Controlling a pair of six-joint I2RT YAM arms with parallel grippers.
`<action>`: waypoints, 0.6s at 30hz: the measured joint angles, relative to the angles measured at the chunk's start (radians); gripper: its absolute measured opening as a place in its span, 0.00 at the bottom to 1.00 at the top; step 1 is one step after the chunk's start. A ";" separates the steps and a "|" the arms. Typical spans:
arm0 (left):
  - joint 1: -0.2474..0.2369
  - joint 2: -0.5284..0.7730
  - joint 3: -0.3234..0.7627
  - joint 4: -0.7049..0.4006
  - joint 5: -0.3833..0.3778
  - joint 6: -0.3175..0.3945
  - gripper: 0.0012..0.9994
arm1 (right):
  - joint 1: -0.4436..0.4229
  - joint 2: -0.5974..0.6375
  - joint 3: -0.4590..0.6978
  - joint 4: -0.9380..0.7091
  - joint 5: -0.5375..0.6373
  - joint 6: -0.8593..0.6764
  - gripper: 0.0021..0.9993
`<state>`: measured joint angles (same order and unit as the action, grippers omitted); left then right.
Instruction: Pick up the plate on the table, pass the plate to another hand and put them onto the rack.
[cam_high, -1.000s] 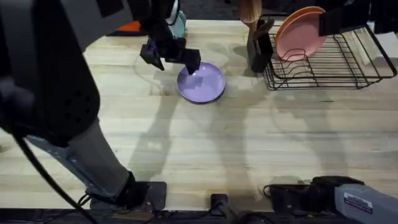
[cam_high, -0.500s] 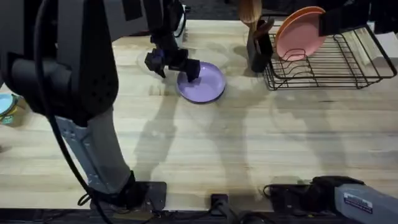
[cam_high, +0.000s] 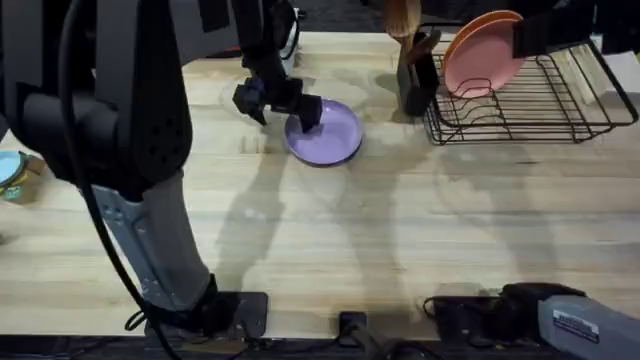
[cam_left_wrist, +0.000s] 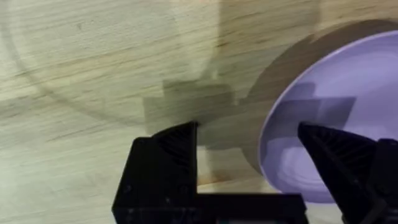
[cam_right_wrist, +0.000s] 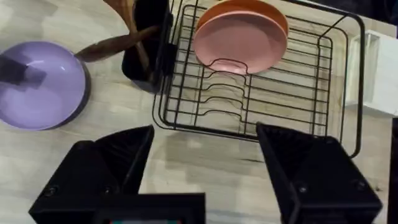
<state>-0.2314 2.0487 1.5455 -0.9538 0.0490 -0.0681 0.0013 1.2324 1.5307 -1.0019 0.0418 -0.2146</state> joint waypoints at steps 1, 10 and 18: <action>0.000 0.000 0.000 0.000 0.000 0.000 1.00 | 0.000 0.000 0.000 0.000 0.000 0.000 0.99; -0.004 0.000 0.000 0.000 0.031 -0.011 0.45 | 0.000 0.000 0.000 0.000 0.000 0.000 0.99; 0.003 0.000 0.001 -0.001 0.036 -0.013 0.18 | 0.000 0.000 0.000 0.000 0.000 0.000 0.99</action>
<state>-0.2286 2.0487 1.5467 -0.9544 0.0846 -0.0808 0.0013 1.2325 1.5307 -1.0019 0.0418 -0.2146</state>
